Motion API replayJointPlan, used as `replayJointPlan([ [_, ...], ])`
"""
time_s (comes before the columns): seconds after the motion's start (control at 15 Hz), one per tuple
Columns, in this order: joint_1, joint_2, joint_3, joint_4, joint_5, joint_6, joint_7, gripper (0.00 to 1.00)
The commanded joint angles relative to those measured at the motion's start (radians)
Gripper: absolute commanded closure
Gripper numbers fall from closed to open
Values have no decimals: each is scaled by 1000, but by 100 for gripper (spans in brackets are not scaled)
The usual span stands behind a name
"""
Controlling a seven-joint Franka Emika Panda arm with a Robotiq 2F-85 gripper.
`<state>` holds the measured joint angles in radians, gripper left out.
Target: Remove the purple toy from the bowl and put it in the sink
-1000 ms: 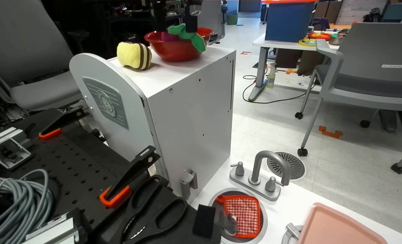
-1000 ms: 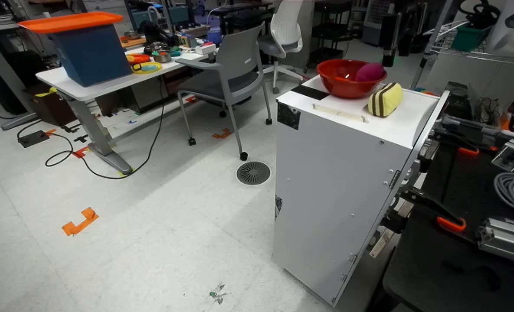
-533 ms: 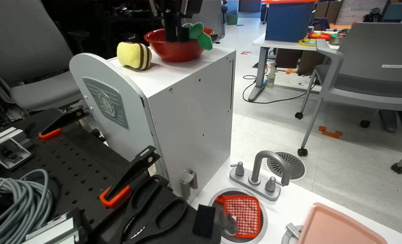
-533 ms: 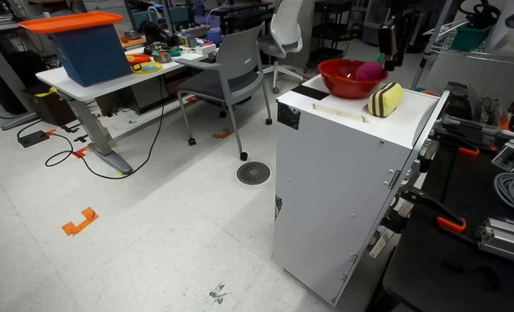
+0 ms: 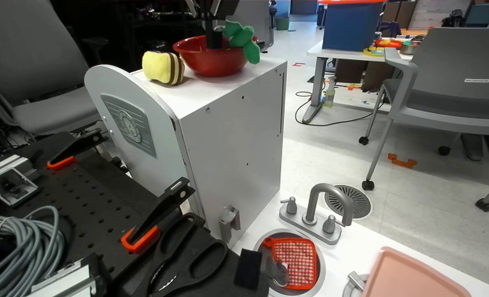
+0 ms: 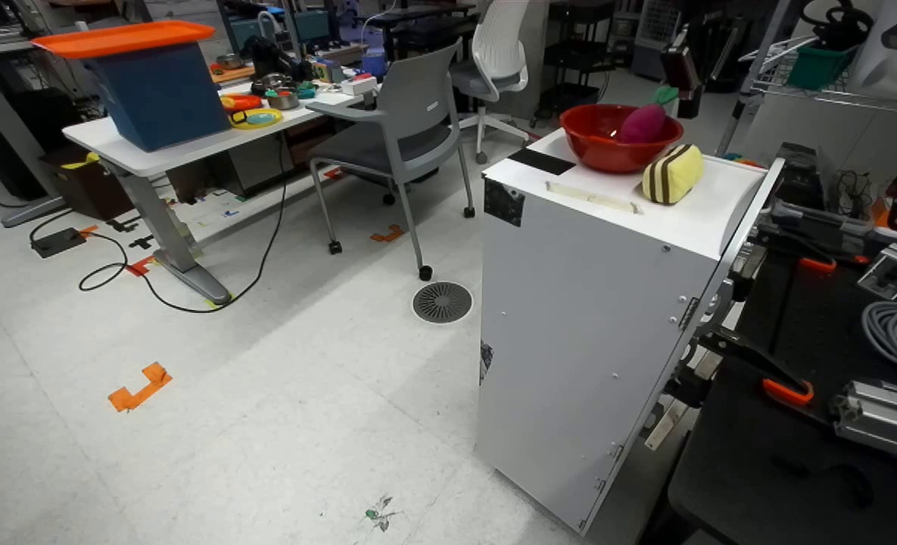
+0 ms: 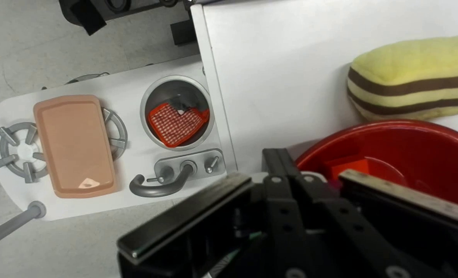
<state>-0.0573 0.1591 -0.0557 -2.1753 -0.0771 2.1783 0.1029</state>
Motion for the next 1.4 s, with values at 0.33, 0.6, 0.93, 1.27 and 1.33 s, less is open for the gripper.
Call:
replayJointPlan([
  [0.33,2,-13,-5,23,16,-27,9,51],
  [0.6,2,-29,-5,21,14,-23,10,23],
  [0.93,0,-35,-6,22,18,-21,11,0],
  [1.27,-5,-36,-8,20,26,-20,1,4],
  [1.33,-7,-35,-10,20,29,-21,1,2],
])
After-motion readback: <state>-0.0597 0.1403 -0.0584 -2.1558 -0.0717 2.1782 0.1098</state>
